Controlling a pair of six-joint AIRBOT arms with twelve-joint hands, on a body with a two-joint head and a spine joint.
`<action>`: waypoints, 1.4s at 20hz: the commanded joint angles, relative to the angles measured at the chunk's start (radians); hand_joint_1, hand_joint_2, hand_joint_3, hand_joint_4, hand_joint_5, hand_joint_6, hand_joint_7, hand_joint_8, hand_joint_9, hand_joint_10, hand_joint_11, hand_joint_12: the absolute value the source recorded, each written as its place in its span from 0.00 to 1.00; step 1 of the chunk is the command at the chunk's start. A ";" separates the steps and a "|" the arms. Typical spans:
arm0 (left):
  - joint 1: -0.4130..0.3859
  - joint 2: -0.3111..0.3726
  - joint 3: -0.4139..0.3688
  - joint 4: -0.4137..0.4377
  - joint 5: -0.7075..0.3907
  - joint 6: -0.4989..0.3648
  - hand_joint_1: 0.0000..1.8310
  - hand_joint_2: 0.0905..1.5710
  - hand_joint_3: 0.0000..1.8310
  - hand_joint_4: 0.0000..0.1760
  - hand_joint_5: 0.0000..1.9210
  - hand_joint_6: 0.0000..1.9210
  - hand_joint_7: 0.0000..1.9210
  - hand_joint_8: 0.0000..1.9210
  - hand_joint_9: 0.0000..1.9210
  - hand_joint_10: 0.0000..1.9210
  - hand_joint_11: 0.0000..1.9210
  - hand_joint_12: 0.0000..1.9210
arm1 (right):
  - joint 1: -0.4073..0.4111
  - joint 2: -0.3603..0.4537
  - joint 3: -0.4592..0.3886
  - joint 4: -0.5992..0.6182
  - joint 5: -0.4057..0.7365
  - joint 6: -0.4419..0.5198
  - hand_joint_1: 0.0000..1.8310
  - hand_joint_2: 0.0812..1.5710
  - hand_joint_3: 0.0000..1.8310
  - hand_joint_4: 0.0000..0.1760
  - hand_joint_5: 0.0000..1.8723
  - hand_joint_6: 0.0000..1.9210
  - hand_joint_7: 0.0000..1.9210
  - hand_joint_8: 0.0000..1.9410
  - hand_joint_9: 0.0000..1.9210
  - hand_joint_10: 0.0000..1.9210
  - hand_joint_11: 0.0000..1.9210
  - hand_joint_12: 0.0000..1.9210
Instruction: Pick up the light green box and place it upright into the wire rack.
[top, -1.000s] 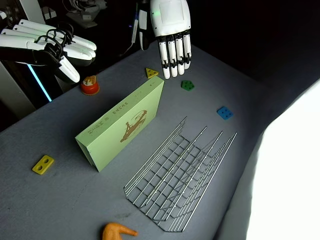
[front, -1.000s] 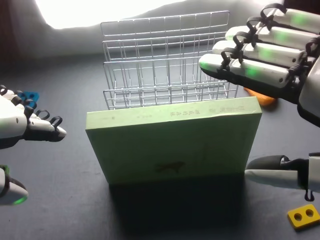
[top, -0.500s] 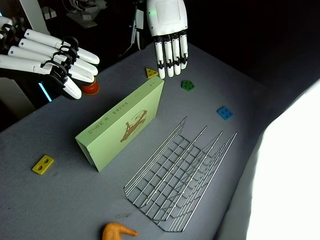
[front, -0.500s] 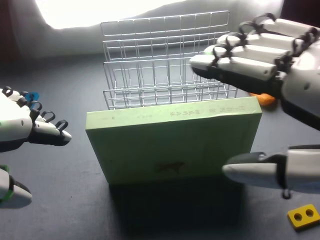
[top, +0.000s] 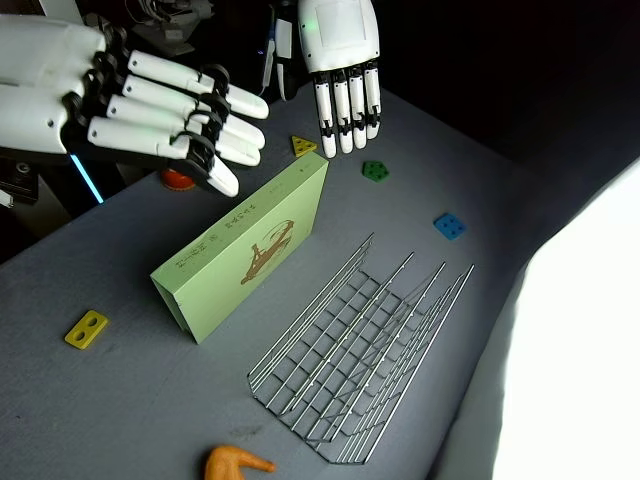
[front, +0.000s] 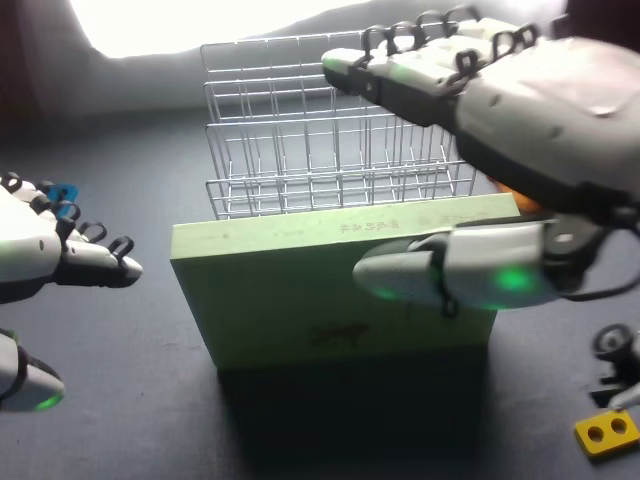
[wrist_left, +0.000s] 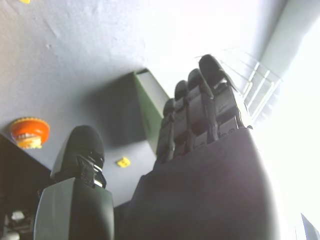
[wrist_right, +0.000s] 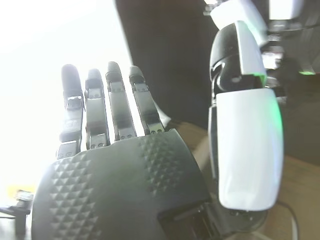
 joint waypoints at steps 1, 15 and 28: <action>-0.005 0.000 0.001 0.030 -0.062 0.001 0.26 0.78 0.01 0.09 0.03 0.00 0.08 0.00 0.08 0.00 0.00 0.38 | 0.013 -0.011 0.008 -0.017 0.087 -0.021 0.57 0.57 0.00 0.10 0.01 0.00 0.03 0.00 0.04 0.01 0.00 0.22; -0.005 0.000 -0.003 0.031 -0.062 0.001 0.26 0.78 0.00 0.08 0.04 0.00 0.09 0.00 0.09 0.00 0.00 0.39 | -0.047 -0.250 0.138 0.159 0.121 -0.115 0.63 0.55 0.00 0.00 0.01 0.00 0.02 0.00 0.03 0.00 0.00 0.15; -0.005 0.000 -0.004 0.031 -0.062 0.001 0.30 0.77 0.00 0.11 0.09 0.01 0.11 0.00 0.10 0.00 0.00 0.41 | -0.107 -0.320 0.203 0.160 0.131 -0.126 0.67 0.58 0.01 0.00 0.00 0.00 0.02 0.00 0.00 0.00 0.00 0.00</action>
